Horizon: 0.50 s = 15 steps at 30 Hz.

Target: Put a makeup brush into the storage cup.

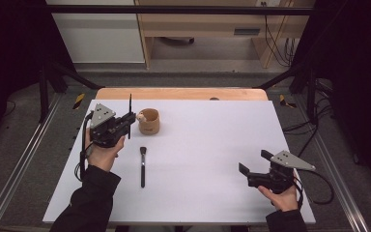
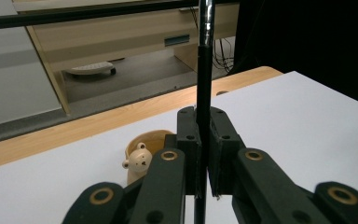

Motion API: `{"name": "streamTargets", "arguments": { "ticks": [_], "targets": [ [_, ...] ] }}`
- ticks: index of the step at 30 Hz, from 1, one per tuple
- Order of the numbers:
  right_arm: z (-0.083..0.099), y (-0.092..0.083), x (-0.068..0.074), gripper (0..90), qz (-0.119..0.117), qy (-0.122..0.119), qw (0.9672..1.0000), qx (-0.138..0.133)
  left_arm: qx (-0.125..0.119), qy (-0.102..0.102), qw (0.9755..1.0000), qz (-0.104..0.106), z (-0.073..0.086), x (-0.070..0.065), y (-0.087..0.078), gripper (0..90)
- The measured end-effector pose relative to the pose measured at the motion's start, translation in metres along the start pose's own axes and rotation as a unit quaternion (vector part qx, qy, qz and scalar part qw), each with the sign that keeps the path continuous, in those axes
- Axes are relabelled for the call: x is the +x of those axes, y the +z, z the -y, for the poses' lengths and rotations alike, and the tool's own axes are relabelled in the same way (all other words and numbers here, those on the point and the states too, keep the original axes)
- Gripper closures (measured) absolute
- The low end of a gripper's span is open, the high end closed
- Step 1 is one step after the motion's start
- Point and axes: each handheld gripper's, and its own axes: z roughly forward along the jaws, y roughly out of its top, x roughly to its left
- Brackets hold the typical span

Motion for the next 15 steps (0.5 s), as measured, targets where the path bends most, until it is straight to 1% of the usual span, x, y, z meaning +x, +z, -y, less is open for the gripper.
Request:
{"name": "streamTargets", "arguments": {
  "ticks": [8,15],
  "targets": [
    [0.001,0.0,0.0,4.4,0.0,-0.004,1.0,0.004,-0.005,0.001,1.0,0.001,-0.005,0.007,0.008,84.2],
    [0.001,0.0,0.0,4.3,0.002,-0.004,1.0,0.006,-0.003,-0.001,1.0,0.002,-0.008,0.012,0.017,84.2]
  ]
}}
